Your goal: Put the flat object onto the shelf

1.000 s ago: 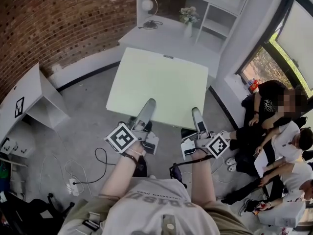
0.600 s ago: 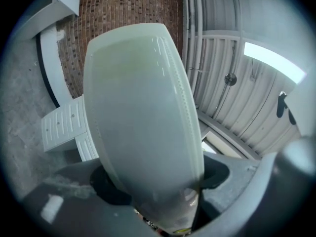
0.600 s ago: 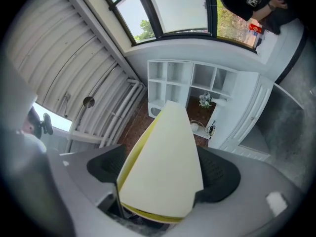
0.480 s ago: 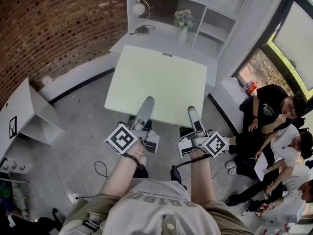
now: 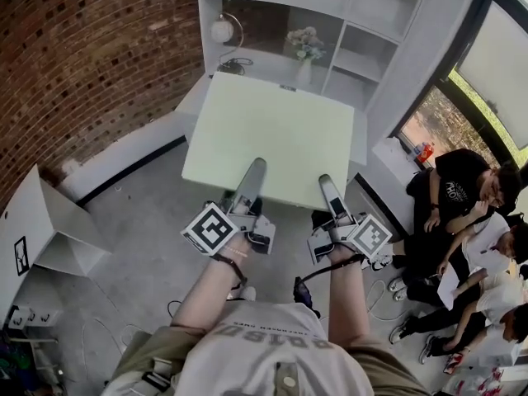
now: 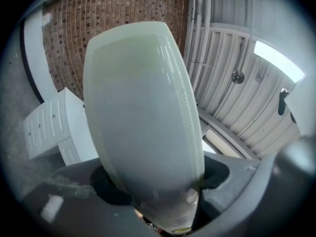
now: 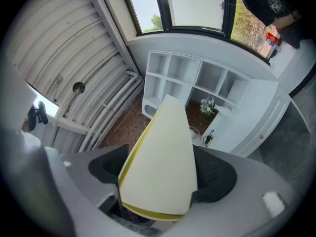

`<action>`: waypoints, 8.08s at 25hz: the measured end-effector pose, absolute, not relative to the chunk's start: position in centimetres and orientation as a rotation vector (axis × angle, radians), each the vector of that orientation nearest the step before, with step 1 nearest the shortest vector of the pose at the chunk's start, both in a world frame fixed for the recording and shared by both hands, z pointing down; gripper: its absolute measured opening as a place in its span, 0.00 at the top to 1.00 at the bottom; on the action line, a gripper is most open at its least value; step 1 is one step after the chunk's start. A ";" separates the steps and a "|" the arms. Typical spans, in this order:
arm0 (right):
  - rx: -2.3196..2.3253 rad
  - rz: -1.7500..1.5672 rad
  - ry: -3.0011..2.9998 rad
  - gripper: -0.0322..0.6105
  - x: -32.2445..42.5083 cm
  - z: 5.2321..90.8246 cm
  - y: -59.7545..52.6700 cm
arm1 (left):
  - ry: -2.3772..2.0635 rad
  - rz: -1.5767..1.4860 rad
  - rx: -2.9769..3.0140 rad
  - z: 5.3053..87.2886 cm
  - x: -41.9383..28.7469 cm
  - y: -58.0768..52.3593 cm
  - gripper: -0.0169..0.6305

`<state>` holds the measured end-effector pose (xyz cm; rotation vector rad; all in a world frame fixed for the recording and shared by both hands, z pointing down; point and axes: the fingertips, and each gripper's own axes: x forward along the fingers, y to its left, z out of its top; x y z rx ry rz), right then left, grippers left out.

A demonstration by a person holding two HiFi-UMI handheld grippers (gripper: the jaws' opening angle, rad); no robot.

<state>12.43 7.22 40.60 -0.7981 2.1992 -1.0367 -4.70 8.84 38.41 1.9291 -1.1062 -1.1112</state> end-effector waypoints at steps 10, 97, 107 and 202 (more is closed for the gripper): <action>-0.863 -1.036 2.201 0.34 10.7 40.5 0.8 | -1.066 -1.097 1.893 39.1 -6.5 1.8 0.42; -1.020 -0.736 2.196 0.33 7.3 30.7 -51.0 | -0.824 -1.036 2.054 29.6 -10.0 -52.6 0.42; -1.072 -0.757 2.157 0.33 7.4 30.5 -54.6 | -0.797 -0.999 2.039 29.5 -9.7 -56.8 0.41; -0.932 -0.776 2.048 0.50 0.3 28.4 -60.5 | -0.761 -0.843 2.178 30.2 -8.4 -62.9 0.30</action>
